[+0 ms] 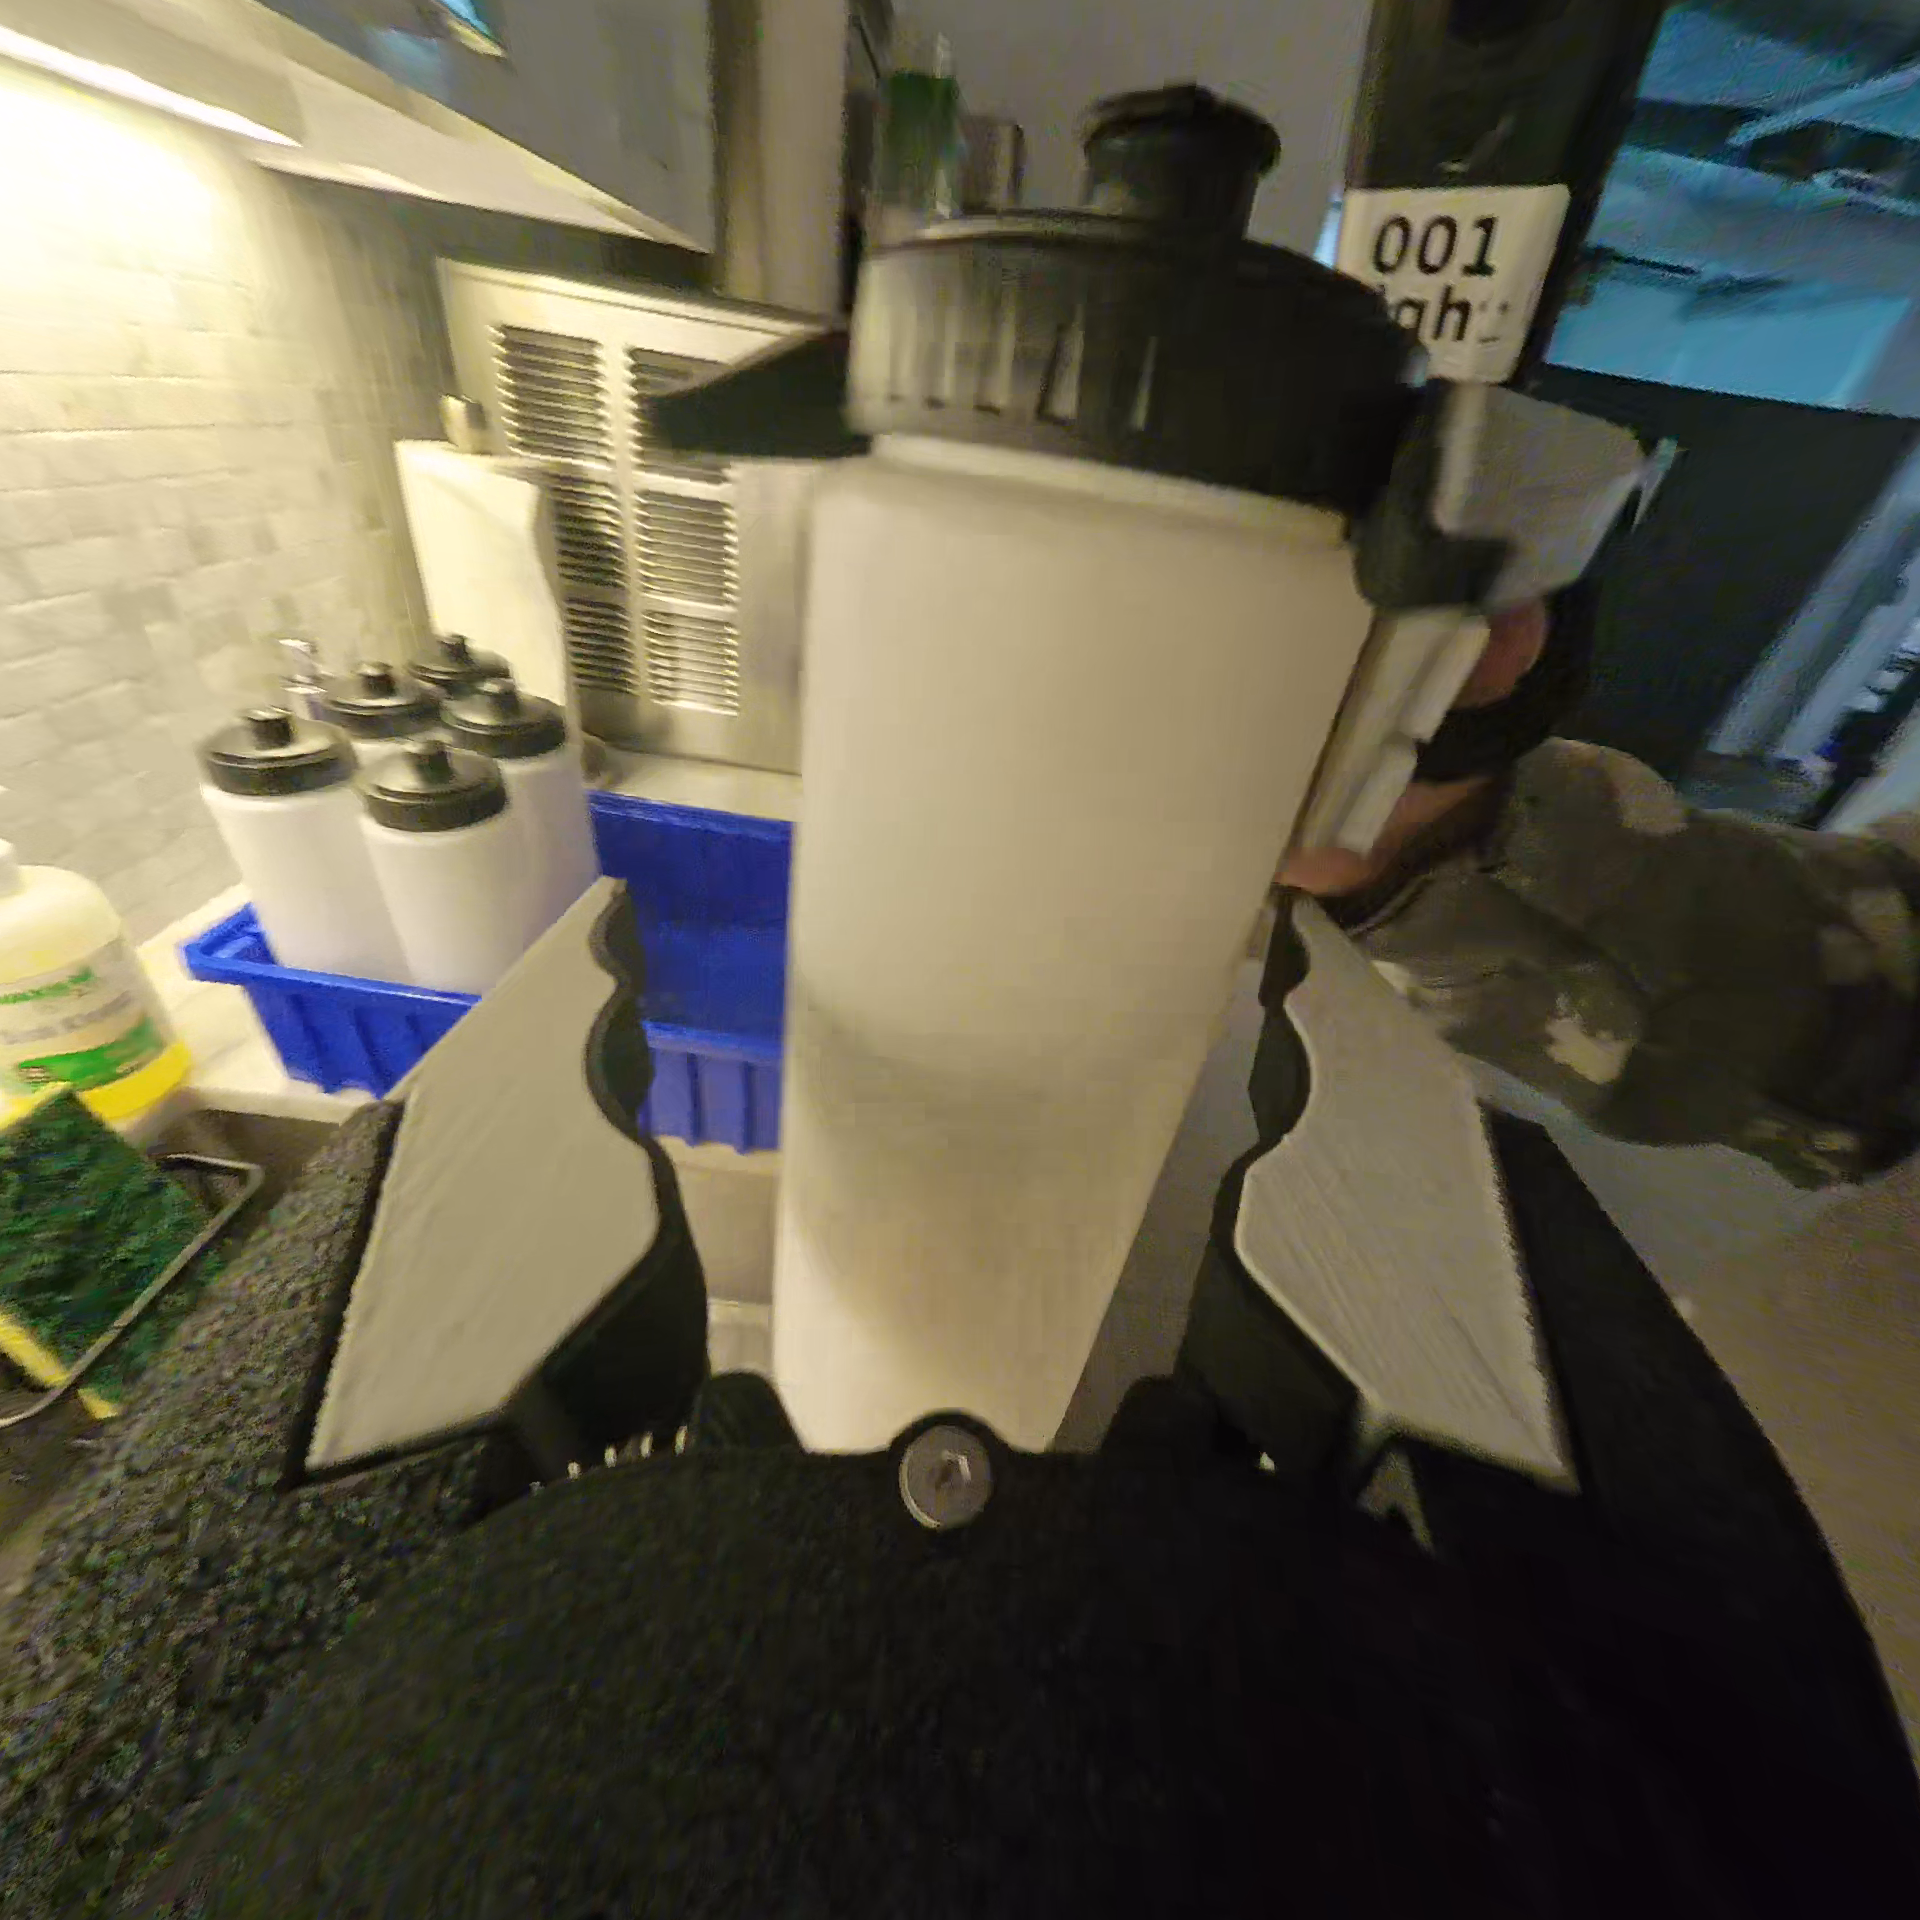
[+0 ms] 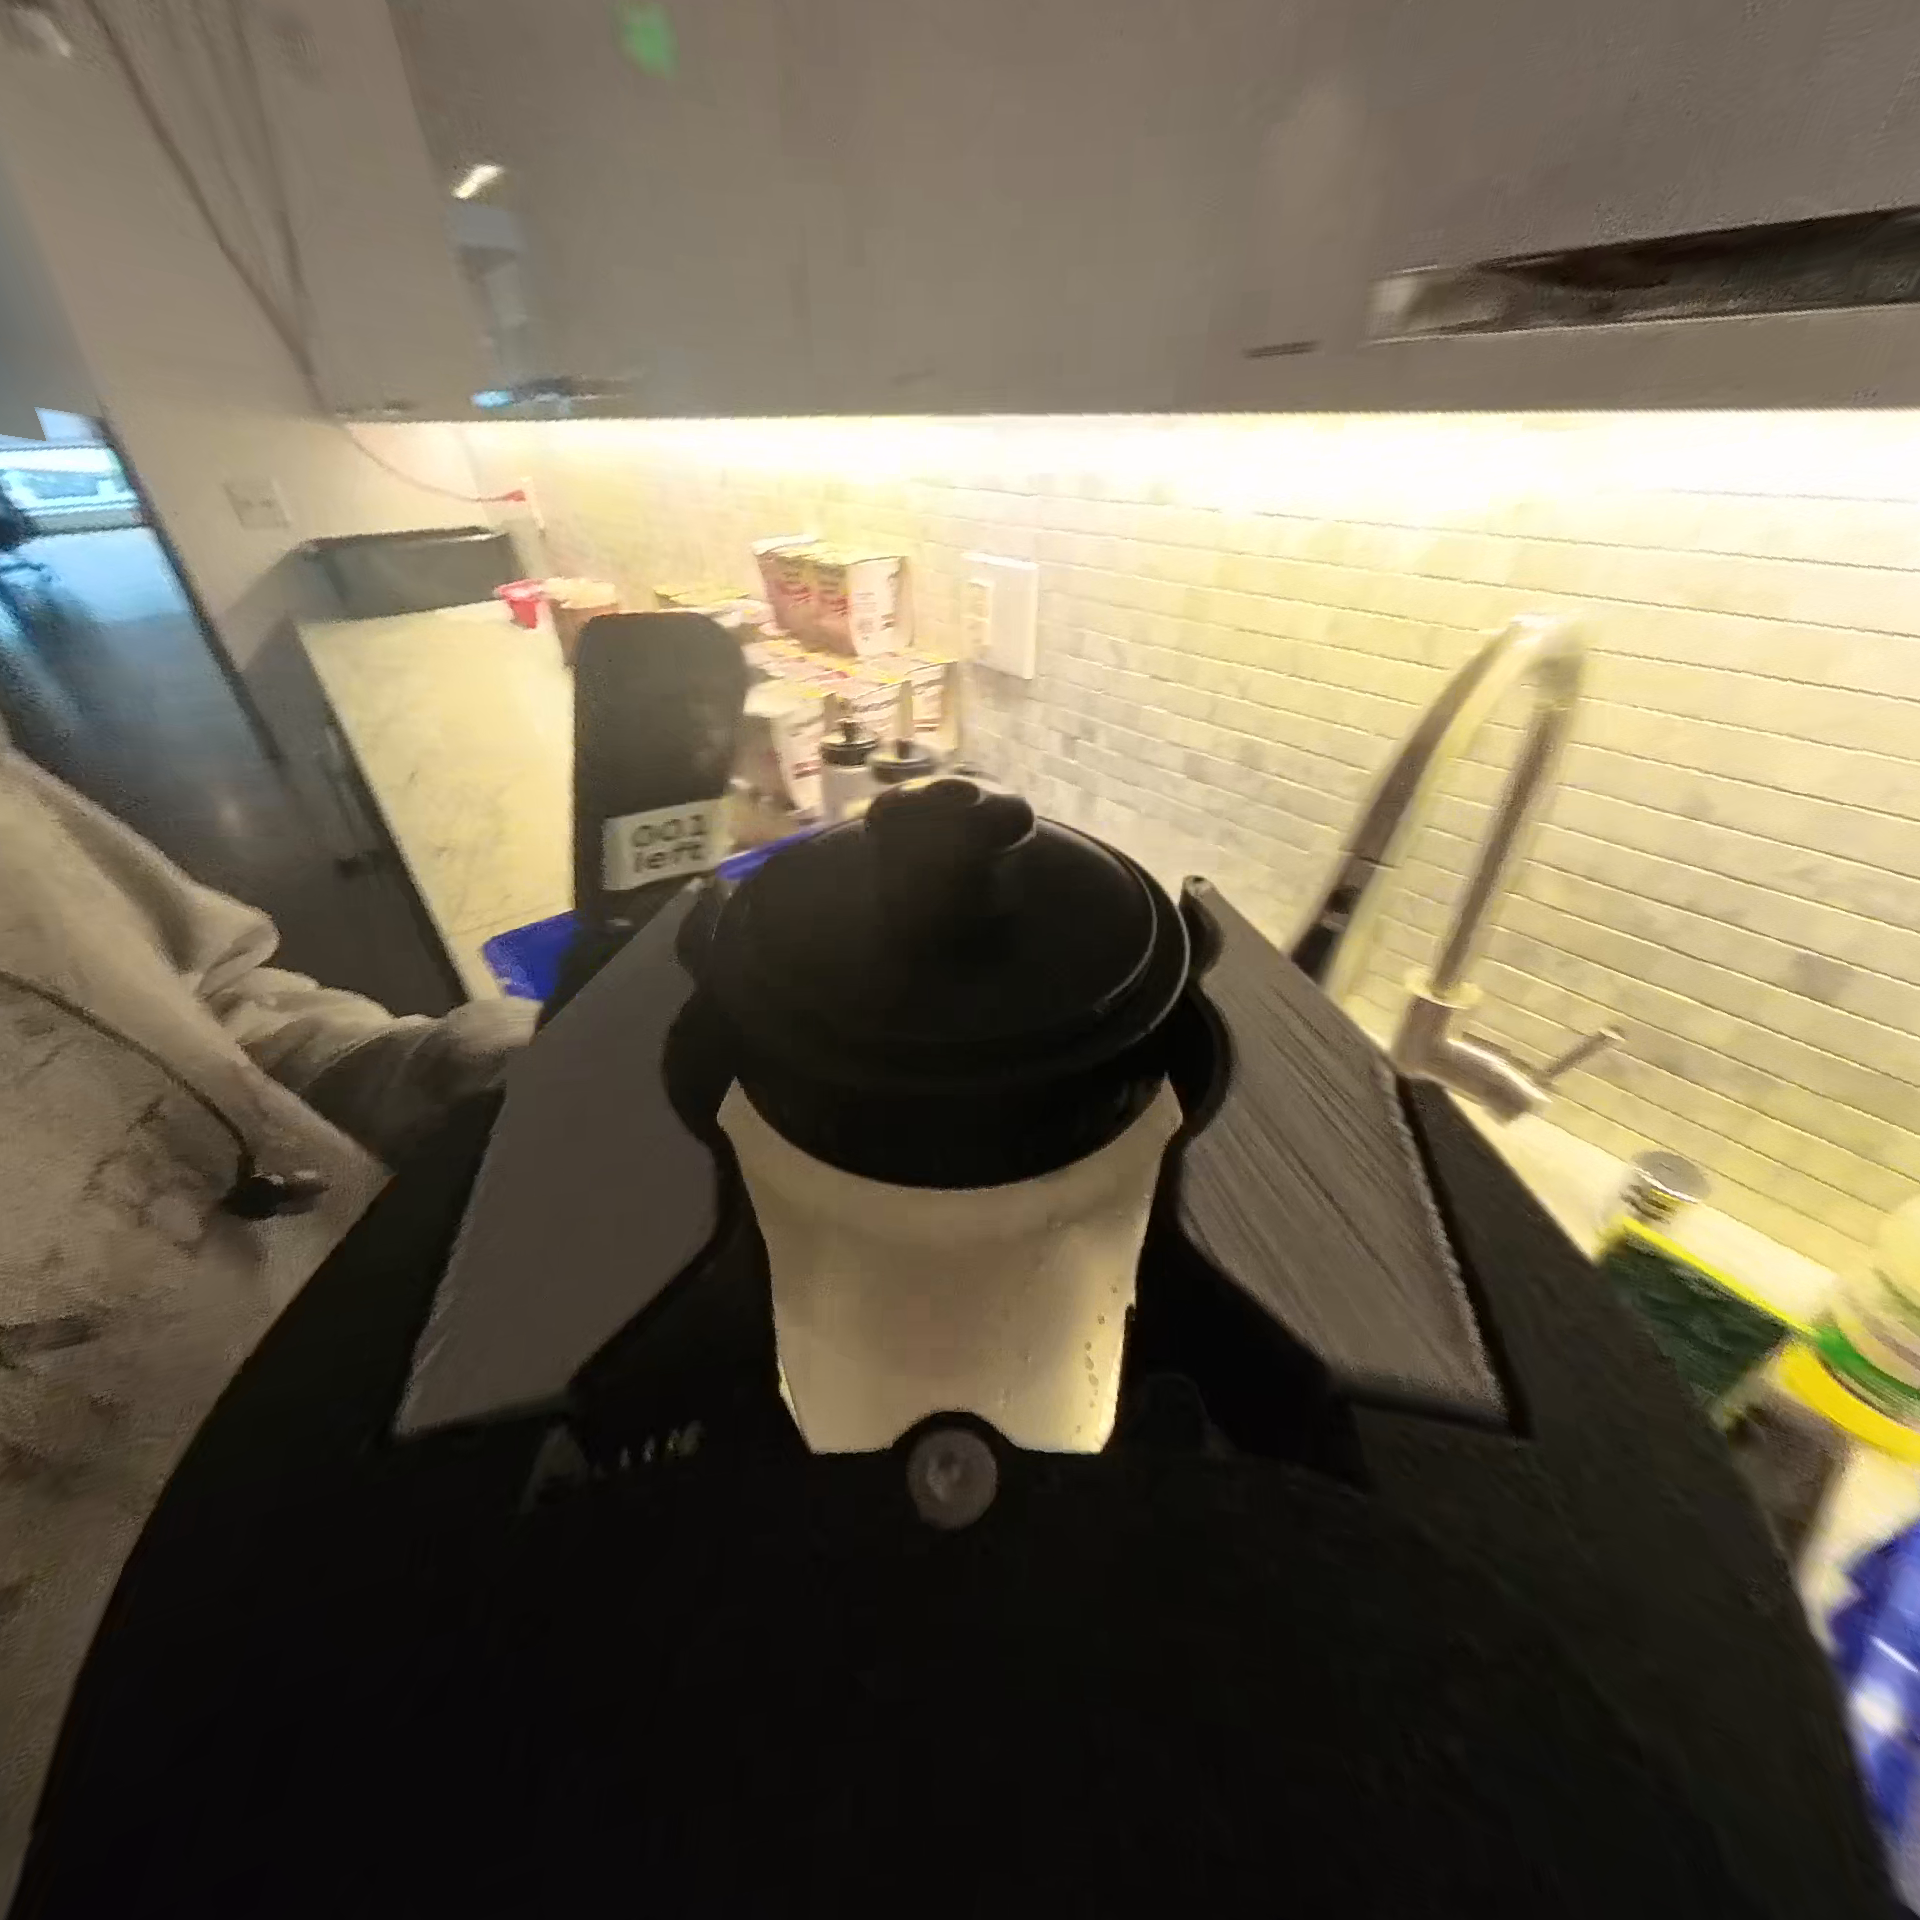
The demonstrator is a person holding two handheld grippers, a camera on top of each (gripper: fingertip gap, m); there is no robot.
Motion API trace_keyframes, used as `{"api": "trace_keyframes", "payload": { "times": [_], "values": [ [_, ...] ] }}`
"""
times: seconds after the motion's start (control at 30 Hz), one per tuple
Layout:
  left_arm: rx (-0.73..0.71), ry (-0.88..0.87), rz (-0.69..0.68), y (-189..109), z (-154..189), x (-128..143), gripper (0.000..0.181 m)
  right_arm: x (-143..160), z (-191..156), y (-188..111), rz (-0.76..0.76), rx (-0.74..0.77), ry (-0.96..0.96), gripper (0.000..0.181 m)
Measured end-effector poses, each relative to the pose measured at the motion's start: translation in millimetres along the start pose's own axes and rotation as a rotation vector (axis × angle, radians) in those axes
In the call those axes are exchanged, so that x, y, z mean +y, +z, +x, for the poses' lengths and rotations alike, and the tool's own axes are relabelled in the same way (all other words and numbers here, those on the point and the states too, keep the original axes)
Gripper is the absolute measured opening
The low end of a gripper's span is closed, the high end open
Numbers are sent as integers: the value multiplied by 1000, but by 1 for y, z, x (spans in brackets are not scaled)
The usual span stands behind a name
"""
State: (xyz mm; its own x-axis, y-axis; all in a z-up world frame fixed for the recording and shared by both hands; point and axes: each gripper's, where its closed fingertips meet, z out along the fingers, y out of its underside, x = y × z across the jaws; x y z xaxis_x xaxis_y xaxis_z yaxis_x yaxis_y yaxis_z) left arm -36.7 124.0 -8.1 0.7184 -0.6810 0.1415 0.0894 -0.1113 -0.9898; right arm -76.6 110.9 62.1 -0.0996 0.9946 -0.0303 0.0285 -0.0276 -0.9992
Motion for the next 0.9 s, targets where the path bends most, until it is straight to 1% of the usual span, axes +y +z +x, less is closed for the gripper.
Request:
{"api": "trace_keyframes", "payload": {
  "times": [0.07,0.13,0.23,0.33,0.4,0.5,0.53,0.6,0.7,0.77,0.9],
  "values": [
    [-88,18,25,5,-23,-3,119,-1,41,-23,-3,88,-4,85],
    [-182,33,45,5,-46,-4,113,3,87,-47,-27,190,-29,85],
    [-319,29,58,-1,-79,2,103,16,160,-84,-79,332,-63,84],
    [-465,30,56,-10,-108,10,95,35,233,-116,-115,442,-78,85],
    [-549,27,42,-16,-122,17,89,50,279,-135,-121,504,-74,84],
    [-634,3,49,-24,-132,22,69,71,339,-159,-106,584,-65,85],
    [-660,-2,49,-26,-134,23,64,78,357,-166,-94,611,-61,85],
    [-725,-2,27,-34,-138,27,59,92,393,-175,-68,665,-44,85],
    [-828,9,-14,-47,-141,32,48,117,441,-180,-19,723,-10,85],
    [-893,-12,-53,-55,-142,37,50,133,466,-181,13,751,24,85],
    [-974,-77,-97,-65,-140,45,67,163,498,-175,60,788,42,85]
  ]
}}
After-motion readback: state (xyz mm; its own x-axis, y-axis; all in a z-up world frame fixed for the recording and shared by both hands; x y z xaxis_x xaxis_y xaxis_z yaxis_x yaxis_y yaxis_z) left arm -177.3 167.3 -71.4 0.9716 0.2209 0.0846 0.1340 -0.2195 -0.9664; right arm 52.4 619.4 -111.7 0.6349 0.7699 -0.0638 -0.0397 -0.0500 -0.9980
